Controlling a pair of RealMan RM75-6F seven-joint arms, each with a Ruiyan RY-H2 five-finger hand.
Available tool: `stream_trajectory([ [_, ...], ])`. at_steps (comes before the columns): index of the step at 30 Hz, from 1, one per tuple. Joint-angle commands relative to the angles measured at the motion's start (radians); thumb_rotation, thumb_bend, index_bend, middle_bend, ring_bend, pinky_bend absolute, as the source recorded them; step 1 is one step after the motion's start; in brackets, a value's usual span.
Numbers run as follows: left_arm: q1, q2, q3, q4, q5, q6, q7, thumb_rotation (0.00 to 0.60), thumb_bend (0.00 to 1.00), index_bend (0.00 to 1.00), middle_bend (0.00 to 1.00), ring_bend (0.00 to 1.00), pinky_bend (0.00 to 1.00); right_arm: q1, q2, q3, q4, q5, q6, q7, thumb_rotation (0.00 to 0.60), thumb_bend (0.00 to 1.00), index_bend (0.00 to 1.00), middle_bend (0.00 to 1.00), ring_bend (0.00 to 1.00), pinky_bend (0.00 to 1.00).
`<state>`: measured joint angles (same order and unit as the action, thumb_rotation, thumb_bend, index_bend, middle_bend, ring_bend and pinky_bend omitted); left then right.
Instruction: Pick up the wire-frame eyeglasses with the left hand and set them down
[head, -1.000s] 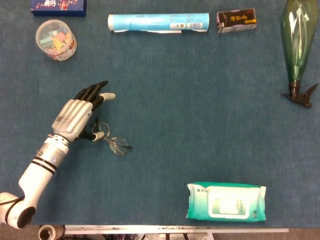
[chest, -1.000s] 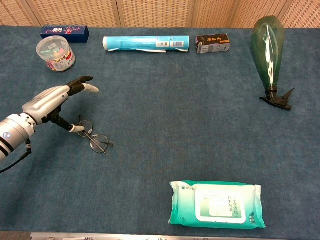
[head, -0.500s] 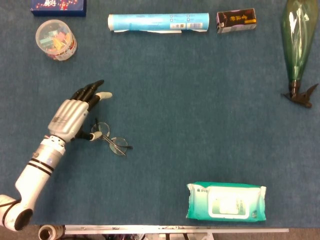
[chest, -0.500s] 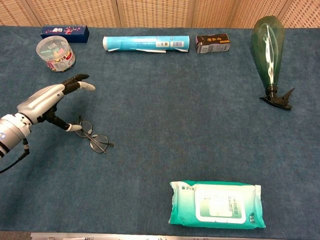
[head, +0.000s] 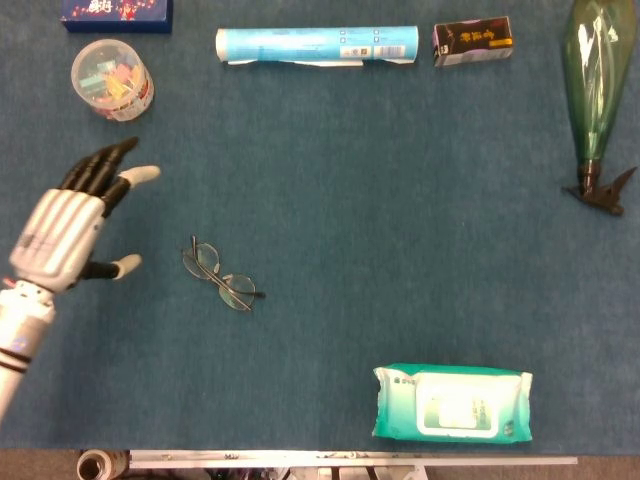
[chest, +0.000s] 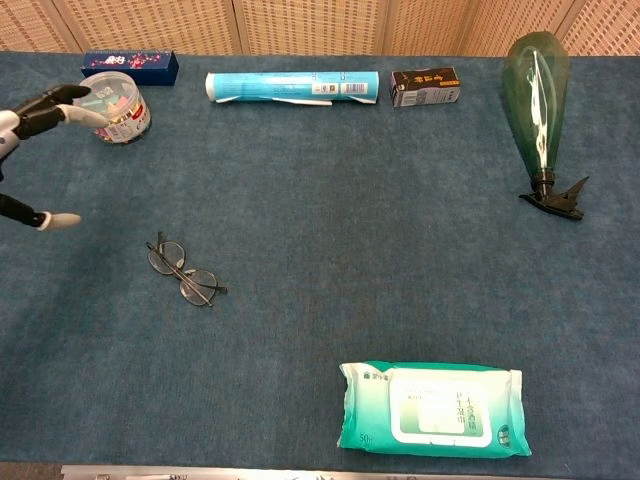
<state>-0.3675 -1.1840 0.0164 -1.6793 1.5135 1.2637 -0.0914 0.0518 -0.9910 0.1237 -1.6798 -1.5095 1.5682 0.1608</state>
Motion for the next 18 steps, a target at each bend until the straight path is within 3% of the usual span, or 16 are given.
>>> stream_trajectory([
  [1,0.065,0.117,0.026,-0.113,-0.014,0.075,0.158,0.600,0.00,0.19,0.00,0.01,0.09,0.005,-0.008,-0.004,0.005,0.004,-0.013,-0.011,0.600,0.51,0.64,0.47,0.29,0.43],
  [5,0.135,0.146,0.026,-0.148,-0.020,0.182,0.250,0.600,0.00,0.20,0.01,0.02,0.09,0.014,-0.021,-0.005,0.015,0.015,-0.036,-0.031,0.600,0.51,0.64,0.47,0.29,0.43],
  [13,0.258,0.141,0.015,-0.065,-0.022,0.355,0.178,0.600,0.00,0.22,0.01,0.02,0.09,0.030,-0.050,-0.012,0.028,0.028,-0.069,-0.080,0.600,0.51,0.64,0.47,0.29,0.43],
  [18,0.286,0.145,-0.008,-0.019,-0.057,0.372,0.129,0.600,0.00,0.23,0.01,0.02,0.09,0.033,-0.061,-0.015,0.032,0.026,-0.073,-0.100,0.600,0.51,0.64,0.47,0.29,0.43],
])
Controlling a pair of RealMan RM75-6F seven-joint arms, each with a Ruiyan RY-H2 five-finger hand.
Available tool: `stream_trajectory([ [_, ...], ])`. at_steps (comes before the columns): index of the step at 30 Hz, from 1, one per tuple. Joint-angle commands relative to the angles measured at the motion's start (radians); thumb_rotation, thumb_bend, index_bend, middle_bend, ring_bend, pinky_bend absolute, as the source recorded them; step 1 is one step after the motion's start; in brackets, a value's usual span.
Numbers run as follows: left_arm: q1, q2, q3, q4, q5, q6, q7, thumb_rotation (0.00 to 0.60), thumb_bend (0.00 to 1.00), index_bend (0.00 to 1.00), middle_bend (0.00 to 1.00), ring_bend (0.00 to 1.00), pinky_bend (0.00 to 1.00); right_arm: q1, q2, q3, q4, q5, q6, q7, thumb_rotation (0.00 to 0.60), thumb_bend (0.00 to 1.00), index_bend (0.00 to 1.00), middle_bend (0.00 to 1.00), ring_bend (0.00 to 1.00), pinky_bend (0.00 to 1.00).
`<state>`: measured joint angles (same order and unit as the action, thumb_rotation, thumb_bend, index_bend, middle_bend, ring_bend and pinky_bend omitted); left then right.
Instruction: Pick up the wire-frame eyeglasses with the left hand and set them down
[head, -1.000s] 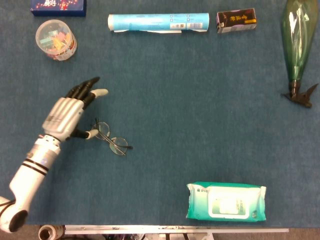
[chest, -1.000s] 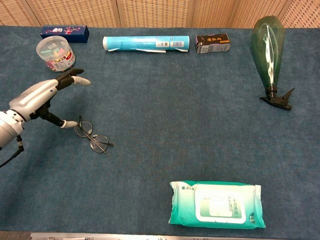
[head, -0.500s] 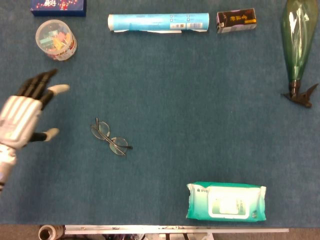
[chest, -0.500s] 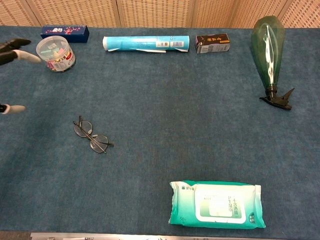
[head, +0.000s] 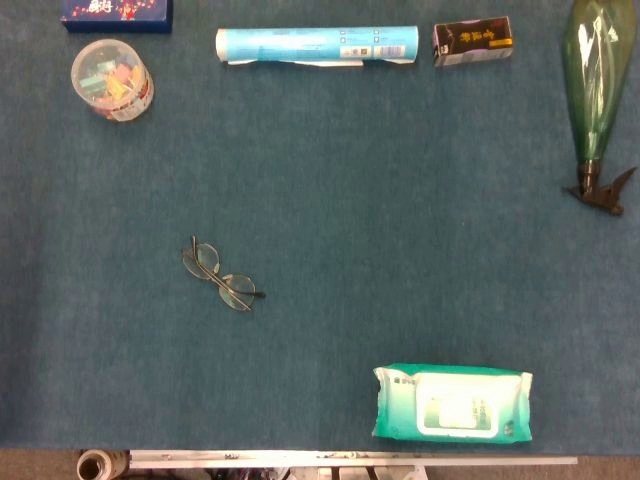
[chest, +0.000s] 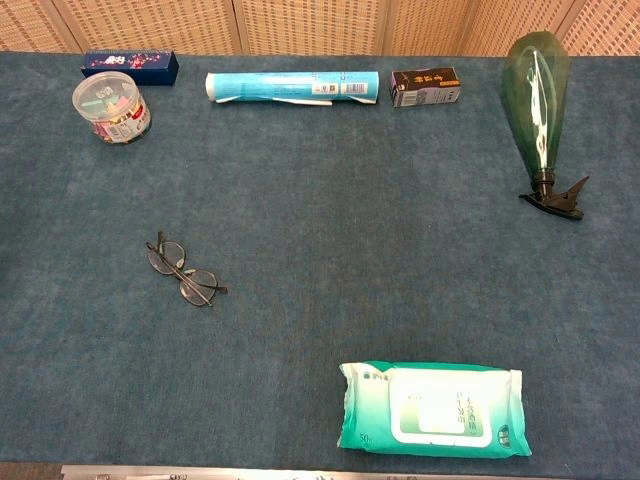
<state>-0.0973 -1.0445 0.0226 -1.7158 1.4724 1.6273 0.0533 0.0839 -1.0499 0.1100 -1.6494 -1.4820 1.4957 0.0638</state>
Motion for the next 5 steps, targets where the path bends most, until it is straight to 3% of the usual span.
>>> stream_trajectory([
  [1,0.017,0.004,-0.020,0.024,-0.015,0.011,-0.017,0.600,0.00,0.23,0.01,0.02,0.09,0.002,-0.003,-0.002,0.002,0.000,-0.003,-0.004,0.600,0.51,0.64,0.47,0.29,0.43],
  [5,0.016,-0.007,-0.024,0.037,-0.015,-0.009,0.003,0.600,0.00,0.23,0.01,0.02,0.09,0.005,-0.005,-0.001,0.006,0.007,-0.012,-0.002,0.600,0.51,0.64,0.47,0.29,0.43],
])
